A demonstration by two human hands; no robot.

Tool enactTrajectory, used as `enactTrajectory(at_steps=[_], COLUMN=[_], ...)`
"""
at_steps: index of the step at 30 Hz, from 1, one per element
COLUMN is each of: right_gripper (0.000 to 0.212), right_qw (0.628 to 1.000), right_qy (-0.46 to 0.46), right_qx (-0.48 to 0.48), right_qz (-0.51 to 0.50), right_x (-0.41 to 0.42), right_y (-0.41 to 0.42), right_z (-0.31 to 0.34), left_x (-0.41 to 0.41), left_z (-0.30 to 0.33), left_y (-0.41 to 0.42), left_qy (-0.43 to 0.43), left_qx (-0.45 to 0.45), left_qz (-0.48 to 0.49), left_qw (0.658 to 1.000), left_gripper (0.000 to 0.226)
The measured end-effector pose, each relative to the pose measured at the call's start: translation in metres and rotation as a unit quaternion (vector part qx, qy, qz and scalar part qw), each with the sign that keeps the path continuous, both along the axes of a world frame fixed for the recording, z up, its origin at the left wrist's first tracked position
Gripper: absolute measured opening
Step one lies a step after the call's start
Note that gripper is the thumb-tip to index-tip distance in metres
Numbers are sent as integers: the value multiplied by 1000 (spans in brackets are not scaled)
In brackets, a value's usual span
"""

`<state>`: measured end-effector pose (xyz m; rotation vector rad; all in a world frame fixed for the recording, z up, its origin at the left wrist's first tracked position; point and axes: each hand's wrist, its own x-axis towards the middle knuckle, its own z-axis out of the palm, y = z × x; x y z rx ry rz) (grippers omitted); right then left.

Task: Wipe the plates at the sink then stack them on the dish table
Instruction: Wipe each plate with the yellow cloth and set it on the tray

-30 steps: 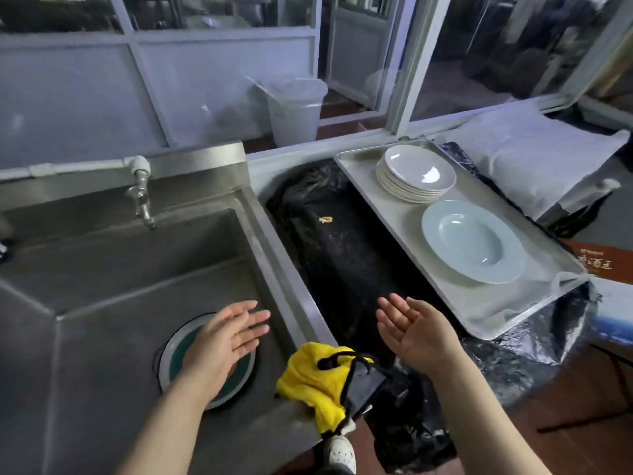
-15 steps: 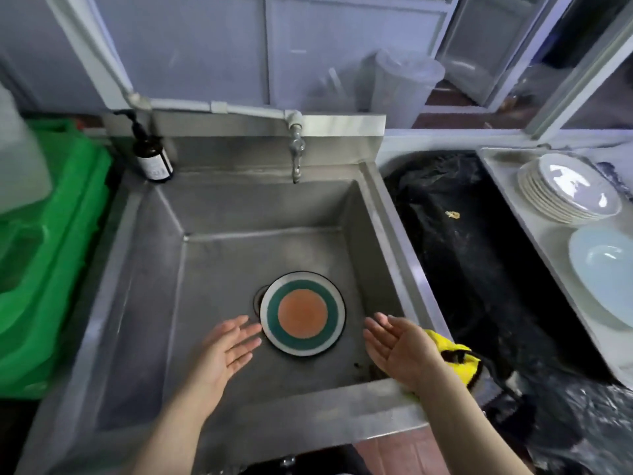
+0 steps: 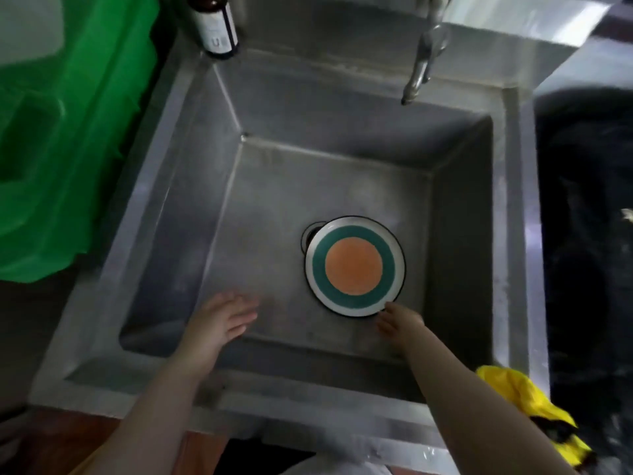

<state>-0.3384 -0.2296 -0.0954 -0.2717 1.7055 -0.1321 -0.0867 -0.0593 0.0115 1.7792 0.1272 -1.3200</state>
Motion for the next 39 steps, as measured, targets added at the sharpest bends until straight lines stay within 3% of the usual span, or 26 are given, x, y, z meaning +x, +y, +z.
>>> enactTrajectory(at_steps=[6,18,24,29,32,39], right_gripper=[50,49,36,19,10,31], right_qw=[999,997,995,998,999,998], right_qy=[51,67,84,30,-27,-42], right_qx=[15,18,-11,-30,-18,-12], right_qz=[13,-15,56,40,-22,-34], right_x=[13,14,4,10,17,30], right_y=[-5,-9,-2,-2,0,4], right_z=[-51,-96,-94,-70,-57,-36], left_x=[-6,1,-3,2,5,16], left_z=[-14,-20,-17,-16,-18,-14], left_y=[5,12,17,20,23,33], left_qy=[-66,-62,-62,-39,-24,-3], left_qx=[61,42,18,-1,-11,-38], left_qz=[-34,1,-10,13,11,14], left_qw=[995,997,998,999,1000,999], left_gripper=[17,21,20,20,19,20])
